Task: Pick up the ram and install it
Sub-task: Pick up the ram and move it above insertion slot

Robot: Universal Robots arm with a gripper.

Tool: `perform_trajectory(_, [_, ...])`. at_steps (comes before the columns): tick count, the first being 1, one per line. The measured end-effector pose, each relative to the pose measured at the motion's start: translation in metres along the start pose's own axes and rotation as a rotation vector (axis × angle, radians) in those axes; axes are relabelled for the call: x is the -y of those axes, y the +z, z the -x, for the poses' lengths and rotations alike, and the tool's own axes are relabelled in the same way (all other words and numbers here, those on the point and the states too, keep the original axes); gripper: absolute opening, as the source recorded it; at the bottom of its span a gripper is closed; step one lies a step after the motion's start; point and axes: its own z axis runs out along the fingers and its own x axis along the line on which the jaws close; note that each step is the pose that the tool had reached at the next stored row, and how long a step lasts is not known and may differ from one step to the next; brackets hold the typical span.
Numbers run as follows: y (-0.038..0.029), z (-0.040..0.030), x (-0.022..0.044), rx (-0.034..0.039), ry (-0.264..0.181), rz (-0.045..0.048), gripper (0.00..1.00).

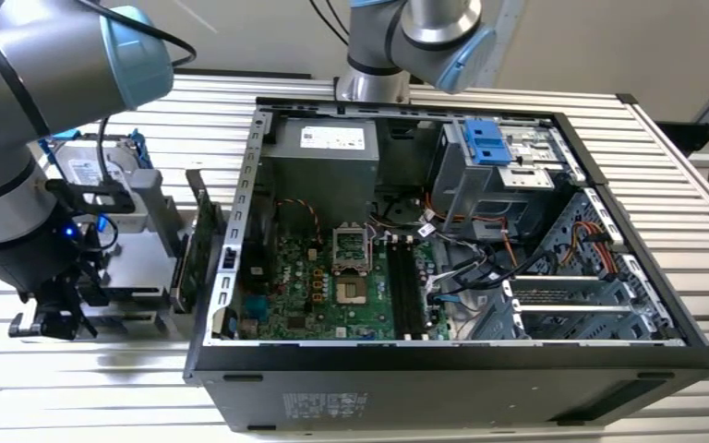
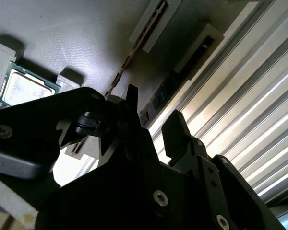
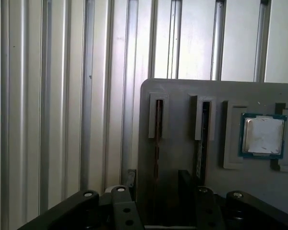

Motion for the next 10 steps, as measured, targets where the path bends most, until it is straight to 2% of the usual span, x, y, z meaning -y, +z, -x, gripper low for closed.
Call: perform_trajectory(10, [0.0003,0.0000,0.0000,-0.0014,0.000,-0.0001,1.00])
